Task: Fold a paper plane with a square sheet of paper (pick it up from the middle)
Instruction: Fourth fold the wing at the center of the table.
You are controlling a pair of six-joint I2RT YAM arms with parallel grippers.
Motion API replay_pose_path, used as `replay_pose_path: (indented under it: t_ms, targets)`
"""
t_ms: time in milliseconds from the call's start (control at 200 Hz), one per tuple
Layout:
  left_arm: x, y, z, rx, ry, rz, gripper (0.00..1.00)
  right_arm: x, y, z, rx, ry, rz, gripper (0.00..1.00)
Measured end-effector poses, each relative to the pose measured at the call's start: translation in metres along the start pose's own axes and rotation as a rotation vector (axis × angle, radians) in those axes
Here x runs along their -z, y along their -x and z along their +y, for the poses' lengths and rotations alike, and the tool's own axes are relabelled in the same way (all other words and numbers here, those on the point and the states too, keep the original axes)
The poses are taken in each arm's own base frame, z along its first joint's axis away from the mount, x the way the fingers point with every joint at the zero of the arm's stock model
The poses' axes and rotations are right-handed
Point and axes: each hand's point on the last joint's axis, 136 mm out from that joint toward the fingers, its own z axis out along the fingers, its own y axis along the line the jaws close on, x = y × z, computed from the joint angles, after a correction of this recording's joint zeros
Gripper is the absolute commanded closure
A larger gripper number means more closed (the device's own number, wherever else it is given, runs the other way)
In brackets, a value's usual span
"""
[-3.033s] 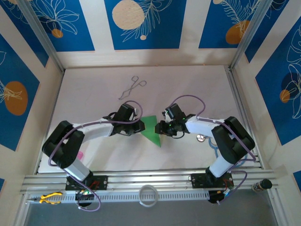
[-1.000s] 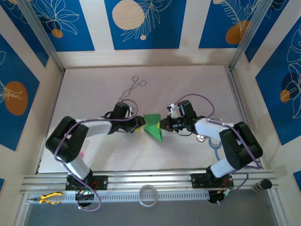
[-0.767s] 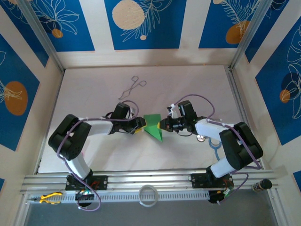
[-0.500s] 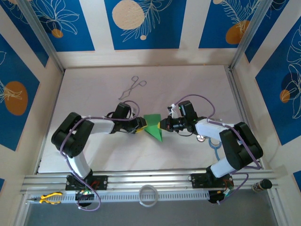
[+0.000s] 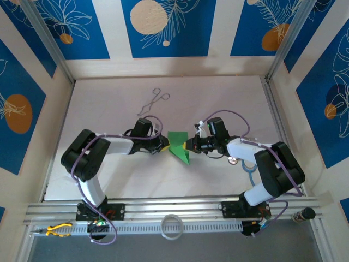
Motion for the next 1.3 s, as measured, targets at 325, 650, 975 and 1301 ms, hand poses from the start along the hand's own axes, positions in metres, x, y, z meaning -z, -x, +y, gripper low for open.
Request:
replay_pose_path:
  t_ms: [325, 650, 975, 1301]
  targets:
    - [0.000, 0.003, 0.002, -0.001, 0.012, -0.019, 0.98, 0.003, 0.001, -0.002, 0.002, -0.020, -0.013, 0.90]
    - [0.024, 0.015, -0.006, -0.001, 0.031, -0.143, 0.99, 0.027, 0.006, -0.013, 0.028, -0.202, -0.122, 0.63]
    - [0.040, 0.019, -0.004, 0.084, 0.060, -0.270, 1.00, 0.004, -0.035, 0.000, 0.567, -0.401, -0.201, 0.56]
    - [0.037, 0.015, -0.008, 0.116, 0.054, -0.297, 0.99, -0.033, -0.039, 0.002, 0.958, -0.509, -0.220, 0.56]
